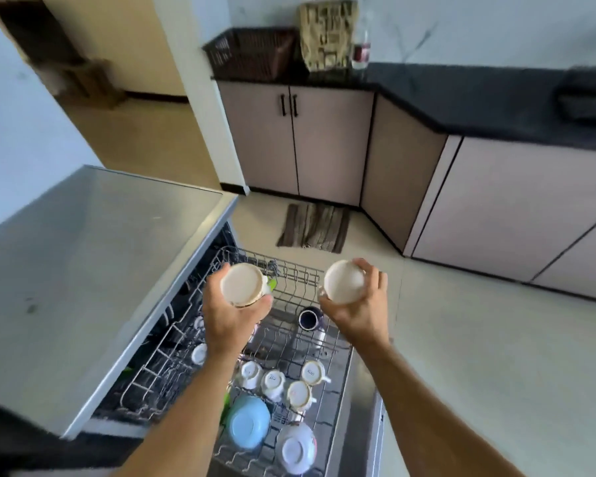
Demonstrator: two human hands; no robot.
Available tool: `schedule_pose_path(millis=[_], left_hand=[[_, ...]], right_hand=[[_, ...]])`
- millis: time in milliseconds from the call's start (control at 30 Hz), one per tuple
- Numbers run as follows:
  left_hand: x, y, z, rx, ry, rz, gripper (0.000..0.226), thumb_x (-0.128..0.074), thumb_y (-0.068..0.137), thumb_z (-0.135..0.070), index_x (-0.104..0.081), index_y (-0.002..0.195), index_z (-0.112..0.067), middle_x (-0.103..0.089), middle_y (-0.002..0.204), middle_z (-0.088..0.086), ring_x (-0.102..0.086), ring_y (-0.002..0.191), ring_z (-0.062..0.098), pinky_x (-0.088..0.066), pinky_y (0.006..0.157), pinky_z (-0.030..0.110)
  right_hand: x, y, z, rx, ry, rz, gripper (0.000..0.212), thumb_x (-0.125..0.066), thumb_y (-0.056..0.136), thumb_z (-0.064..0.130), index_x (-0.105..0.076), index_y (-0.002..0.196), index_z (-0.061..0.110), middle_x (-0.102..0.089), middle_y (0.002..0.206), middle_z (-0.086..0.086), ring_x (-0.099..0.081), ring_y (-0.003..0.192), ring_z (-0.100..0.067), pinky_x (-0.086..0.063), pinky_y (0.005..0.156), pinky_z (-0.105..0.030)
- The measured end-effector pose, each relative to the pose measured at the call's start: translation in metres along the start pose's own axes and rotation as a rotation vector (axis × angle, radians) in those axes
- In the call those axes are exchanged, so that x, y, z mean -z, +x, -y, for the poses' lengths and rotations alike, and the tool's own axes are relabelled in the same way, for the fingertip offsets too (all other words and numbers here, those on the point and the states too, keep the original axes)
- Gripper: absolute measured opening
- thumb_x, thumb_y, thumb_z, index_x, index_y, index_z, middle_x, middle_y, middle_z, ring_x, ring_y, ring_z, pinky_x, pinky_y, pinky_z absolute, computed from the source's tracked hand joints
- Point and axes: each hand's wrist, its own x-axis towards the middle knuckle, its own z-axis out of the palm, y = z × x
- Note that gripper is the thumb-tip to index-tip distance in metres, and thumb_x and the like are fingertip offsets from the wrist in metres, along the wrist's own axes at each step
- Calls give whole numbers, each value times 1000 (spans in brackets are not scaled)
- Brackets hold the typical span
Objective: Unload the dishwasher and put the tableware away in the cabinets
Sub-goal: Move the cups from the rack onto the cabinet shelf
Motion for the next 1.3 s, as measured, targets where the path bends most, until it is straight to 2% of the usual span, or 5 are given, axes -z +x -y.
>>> schedule_pose_path(millis=[267, 467, 900, 1100, 1300], left_hand=[[66, -47, -73, -86, -93, -249, 88, -93, 56, -22, -37, 123, -29, -53, 117, -4, -54, 101, 15, -39, 76, 5], [133, -71, -123, -129, -100, -424, 87, -93, 52, -31, -41, 122, -35, -58, 117, -7, -56, 105, 15, -48, 85, 22], [339, -97, -177, -316, -100, -782, 87, -90, 51, -37, -50, 128, -43, -51, 119, -21, -50, 117, 13, -46, 101, 32], [448, -119, -166, -337, -60, -931, 85, -91, 51, -35, -51, 126, -40, -56, 125, -15, -55, 113, 8, -49, 99, 34], [567, -138, -149, -366, 27, -1007, 81, -92, 58, -29, -51, 127, -35, -55, 126, -13, -54, 111, 7, -48, 97, 25]], right_hand=[[42, -16, 85, 190, 179, 57, 90, -91, 59, 33, -43, 135, 31, -44, 123, 8, -47, 98, 6, -33, 85, 1], [49, -33, 171, 249, 354, 193, 89, -93, 56, 34, -40, 127, 38, -57, 116, 12, -60, 102, -10, -56, 88, -34], [-14, -106, 360, 462, 523, 462, 79, -91, 61, 37, -45, 125, 34, -63, 106, 15, -64, 94, -5, -58, 86, -30], [-68, -171, 447, 549, 587, 561, 75, -88, 67, 23, -47, 129, 31, -57, 97, 25, -58, 84, 13, -41, 68, 1], [-128, -232, 530, 639, 642, 579, 75, -88, 67, 26, -47, 130, 29, -58, 102, 19, -60, 89, -1, -47, 78, -11]])
